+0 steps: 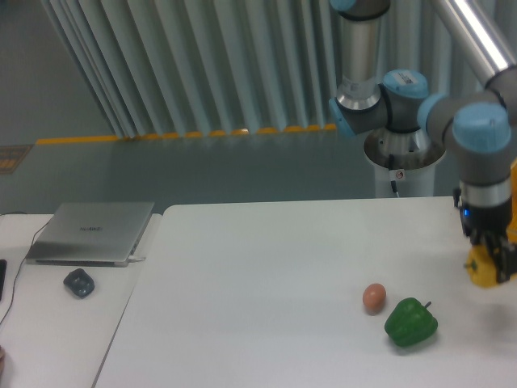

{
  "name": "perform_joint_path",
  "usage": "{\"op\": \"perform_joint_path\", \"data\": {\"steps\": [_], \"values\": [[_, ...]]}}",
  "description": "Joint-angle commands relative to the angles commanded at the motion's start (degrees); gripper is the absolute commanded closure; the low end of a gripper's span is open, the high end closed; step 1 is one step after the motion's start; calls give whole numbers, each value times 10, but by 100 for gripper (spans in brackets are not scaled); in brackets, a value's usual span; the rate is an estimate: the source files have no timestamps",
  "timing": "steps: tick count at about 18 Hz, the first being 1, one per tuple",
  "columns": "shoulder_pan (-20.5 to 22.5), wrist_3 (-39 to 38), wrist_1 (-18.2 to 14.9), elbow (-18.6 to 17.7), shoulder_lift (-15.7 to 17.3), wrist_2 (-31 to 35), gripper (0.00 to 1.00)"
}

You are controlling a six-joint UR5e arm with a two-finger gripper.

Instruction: Place the yellow pepper in a basket

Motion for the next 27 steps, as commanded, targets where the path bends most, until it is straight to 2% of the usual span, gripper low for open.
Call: {"op": "perform_joint_path", "data": {"steps": [3,6,9,11,13,15,17,21,23,27], "values": [[53,74,-22,0,17,-4,39],[104,128,-23,2,15,-5,39],[148,182,-18,6,3,-15,39],[164,201,-13,9,-21,-23,39],[177,207,-1,18,-54,-32,36],[180,208,21,18,-73,-34,27],[188,210,31,18,-89,-37,27],[194,210,31,19,-97,-49,21],[194,208,32,19,-101,-51,0],[190,210,31,19,-102,-50,0]]}}
